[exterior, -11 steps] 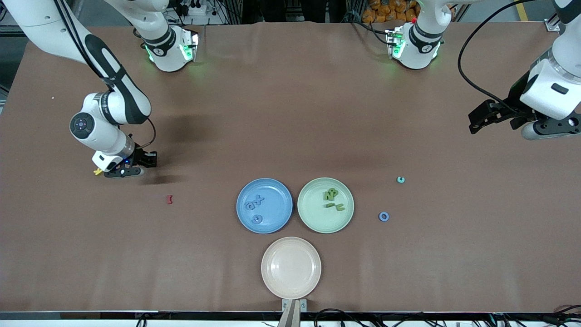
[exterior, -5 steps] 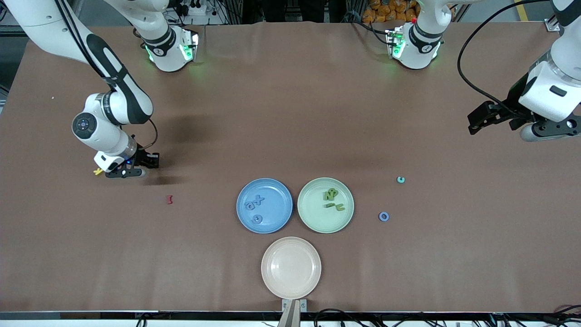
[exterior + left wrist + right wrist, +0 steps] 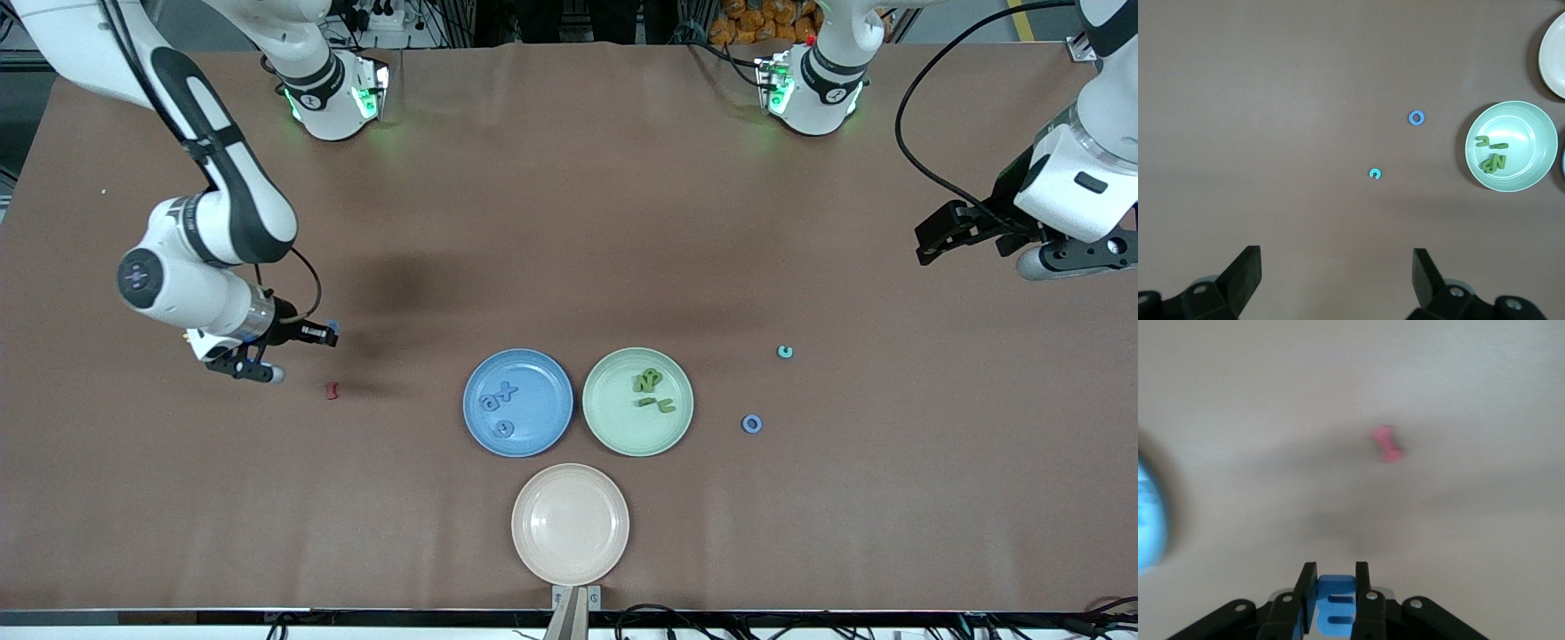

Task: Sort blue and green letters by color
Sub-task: 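Carry the blue E into the blue plate and open the right gripper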

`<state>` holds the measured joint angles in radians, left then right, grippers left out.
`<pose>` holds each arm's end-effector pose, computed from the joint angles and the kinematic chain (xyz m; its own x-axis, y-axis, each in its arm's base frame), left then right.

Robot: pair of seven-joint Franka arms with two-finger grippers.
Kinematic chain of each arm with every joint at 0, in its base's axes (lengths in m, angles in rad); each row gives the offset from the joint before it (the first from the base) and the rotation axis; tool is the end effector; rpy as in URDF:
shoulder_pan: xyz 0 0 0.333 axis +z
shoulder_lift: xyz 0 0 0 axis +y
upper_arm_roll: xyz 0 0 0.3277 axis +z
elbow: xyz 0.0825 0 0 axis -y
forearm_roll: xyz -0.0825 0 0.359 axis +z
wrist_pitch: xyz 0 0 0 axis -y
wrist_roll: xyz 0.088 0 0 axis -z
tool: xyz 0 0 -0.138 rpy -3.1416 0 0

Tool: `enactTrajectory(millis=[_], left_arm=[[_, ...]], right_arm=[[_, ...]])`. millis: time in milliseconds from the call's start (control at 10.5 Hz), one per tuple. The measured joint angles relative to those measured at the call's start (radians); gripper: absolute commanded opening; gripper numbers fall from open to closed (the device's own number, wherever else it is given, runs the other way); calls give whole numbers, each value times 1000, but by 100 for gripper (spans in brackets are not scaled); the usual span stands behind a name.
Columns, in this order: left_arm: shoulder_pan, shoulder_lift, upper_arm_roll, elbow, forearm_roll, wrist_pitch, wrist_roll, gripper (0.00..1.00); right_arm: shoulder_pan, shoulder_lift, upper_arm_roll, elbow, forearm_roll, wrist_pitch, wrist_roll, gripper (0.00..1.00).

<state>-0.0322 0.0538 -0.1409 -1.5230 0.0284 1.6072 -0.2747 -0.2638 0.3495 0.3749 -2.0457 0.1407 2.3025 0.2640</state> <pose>0.5443 -0.0891 0.6012 0.9943 0.1009 0.0354 0.1013 -0.9948 -0.0117 0.5672 0.0651 0.2739 0.9584 -0.2484 -0.1405 -0.2724 -0.9431 -0.1908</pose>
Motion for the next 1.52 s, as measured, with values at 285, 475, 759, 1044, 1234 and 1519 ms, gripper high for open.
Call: enactTrajectory(millis=[285,475,759,1044,1234,1519], left_arm=[[0,3,0,0,0,0,0,100],[0,4,0,-1,0,0,0,100],[0,8,0,-2,0,0,0,100],[0,8,0,-2,0,0,0,100],[0,8,0,-2,-1,0,0,100],[0,8,0,-2,-1,0,0,100]], right_arm=[[20,73,1,172,265,-54,18,0],[73,171,2,307,366,-49,97,0],[206,246,5,498,377,-23,324,0],[259,286,5,558,380,40,378,0],[287,300,5,560,419,97,381,0],[353,329,5,560,432,224,384,0]])
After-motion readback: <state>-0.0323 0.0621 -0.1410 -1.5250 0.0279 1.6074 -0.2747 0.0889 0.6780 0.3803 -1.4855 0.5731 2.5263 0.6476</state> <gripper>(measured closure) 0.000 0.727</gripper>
